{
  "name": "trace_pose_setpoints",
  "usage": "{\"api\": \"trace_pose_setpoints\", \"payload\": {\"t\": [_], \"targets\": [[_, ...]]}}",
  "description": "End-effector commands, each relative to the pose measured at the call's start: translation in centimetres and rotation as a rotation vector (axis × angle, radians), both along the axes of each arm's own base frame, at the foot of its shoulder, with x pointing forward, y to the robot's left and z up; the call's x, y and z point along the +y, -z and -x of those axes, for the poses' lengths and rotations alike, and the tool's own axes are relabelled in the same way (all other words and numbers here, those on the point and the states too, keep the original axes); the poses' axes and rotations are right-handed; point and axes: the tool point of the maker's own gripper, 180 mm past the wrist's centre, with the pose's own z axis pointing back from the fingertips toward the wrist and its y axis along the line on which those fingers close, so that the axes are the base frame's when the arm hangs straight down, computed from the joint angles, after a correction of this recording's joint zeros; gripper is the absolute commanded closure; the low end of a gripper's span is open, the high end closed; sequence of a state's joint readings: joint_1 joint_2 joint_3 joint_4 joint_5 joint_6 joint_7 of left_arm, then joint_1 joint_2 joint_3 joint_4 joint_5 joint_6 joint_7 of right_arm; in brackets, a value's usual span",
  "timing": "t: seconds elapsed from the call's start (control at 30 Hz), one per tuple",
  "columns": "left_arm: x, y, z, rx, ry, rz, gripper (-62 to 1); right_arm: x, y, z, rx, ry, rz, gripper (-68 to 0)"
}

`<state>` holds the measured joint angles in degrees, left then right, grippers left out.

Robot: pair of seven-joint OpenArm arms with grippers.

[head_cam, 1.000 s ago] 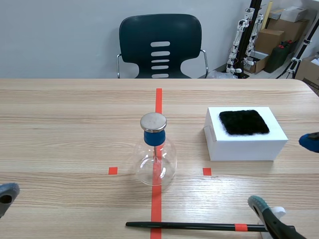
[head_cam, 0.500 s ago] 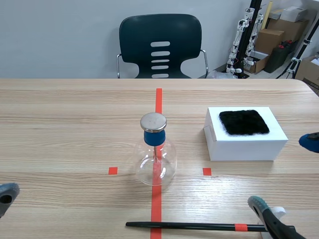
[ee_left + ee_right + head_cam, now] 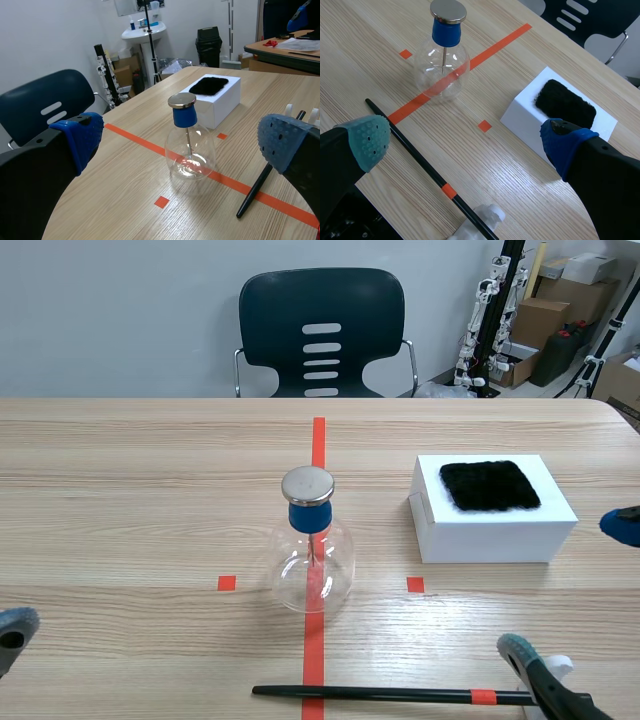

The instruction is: Do the electroscope experiment. return to the home posture

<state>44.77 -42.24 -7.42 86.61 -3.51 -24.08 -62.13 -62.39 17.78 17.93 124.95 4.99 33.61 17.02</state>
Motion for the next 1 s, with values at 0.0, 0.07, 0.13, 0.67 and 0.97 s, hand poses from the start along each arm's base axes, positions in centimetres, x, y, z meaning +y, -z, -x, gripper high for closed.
{"api": "trace_pose_setpoints", "payload": {"t": [0.0, 0.07, 0.13, 0.67, 0.97], "targets": [[0.05, -0.69, -0.13, -0.021, -0.004, 0.02, -62.3, 0.03, -0.96, -0.48, -0.039, 0.001, -0.012, -62.1], [0.05, -0.69, -0.13, -0.021, -0.004, 0.02, -62.3, 0.07, -1.05, -0.49, -0.042, 0.0, -0.016, -62.1], [0.05, -0.69, -0.13, -0.021, -0.004, 0.02, -62.3, 0.07, -1.05, -0.49, -0.042, 0.0, -0.016, -62.2], [0.04, -0.25, -0.24, -0.004, -0.008, 0.002, -62.3, 0.21, -1.41, -0.53, -0.059, -0.005, -0.03, -62.1], [0.04, 0.1, -0.33, 0.009, -0.012, -0.013, -62.3, 0.21, -1.4, -0.53, -0.058, -0.005, -0.029, -62.1]]}}
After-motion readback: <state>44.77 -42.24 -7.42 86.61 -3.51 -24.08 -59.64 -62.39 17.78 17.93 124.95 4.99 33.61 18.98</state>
